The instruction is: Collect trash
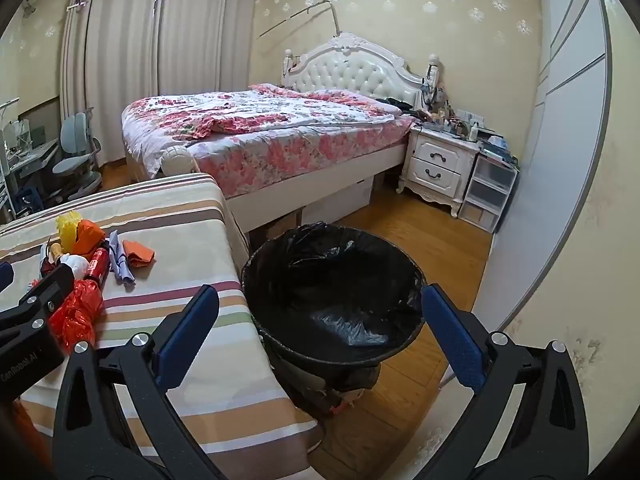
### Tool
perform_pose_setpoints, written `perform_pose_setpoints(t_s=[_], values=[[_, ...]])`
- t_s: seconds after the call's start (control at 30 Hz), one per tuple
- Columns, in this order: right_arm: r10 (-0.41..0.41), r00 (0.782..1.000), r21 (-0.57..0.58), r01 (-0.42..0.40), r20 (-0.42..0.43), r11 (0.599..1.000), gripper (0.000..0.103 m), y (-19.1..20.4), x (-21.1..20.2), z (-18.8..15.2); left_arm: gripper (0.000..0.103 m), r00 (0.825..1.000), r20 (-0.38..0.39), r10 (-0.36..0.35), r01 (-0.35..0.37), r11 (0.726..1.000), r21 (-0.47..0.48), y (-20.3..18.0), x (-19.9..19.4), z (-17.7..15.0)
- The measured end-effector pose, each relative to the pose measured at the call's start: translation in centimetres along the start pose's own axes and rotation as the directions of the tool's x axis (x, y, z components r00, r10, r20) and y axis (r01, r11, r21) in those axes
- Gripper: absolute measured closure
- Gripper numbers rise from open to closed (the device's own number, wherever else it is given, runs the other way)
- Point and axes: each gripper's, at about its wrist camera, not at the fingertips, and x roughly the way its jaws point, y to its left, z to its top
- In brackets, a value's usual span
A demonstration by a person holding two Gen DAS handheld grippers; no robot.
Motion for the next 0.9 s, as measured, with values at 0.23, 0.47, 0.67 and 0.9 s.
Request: perform_pose_setpoints(t_s=[0.23, 0.47, 0.67, 0.9], values=[[-0.002, 1.0, 0.0, 0.002, -0.003, 1.0, 0.004, -0.2, 0.1, -0.2, 0.006, 1.0, 0.004, 0.001, -0.001, 1.0, 0.002, -0.1, 0.1, 0.0], [-0.001, 1.0, 0.007, 0.001, -0.007, 1.0, 0.004, -0.6, 0.3, -0.8, 0.006, 1.0, 0.01, -0.001, 0.001, 1.0, -0.001, 0.0, 0.0, 0.0], [-0.001, 1.0, 0.011, 0.001, -0.011, 1.0, 0.004, -0.6, 0.2, -0.2, 0.006, 1.0, 0.009, 0.0, 0.0, 1.0, -0.001, 0.0, 0.0, 0.0], [-0.005, 1.0, 0.022, 0.006, -0.019, 1.0, 0.004, -1.1, 0.2, -0.3, 0.006, 1.0, 0.006, -0.001, 0.001, 1.0, 0.001, 0.0, -0.1, -0.3]])
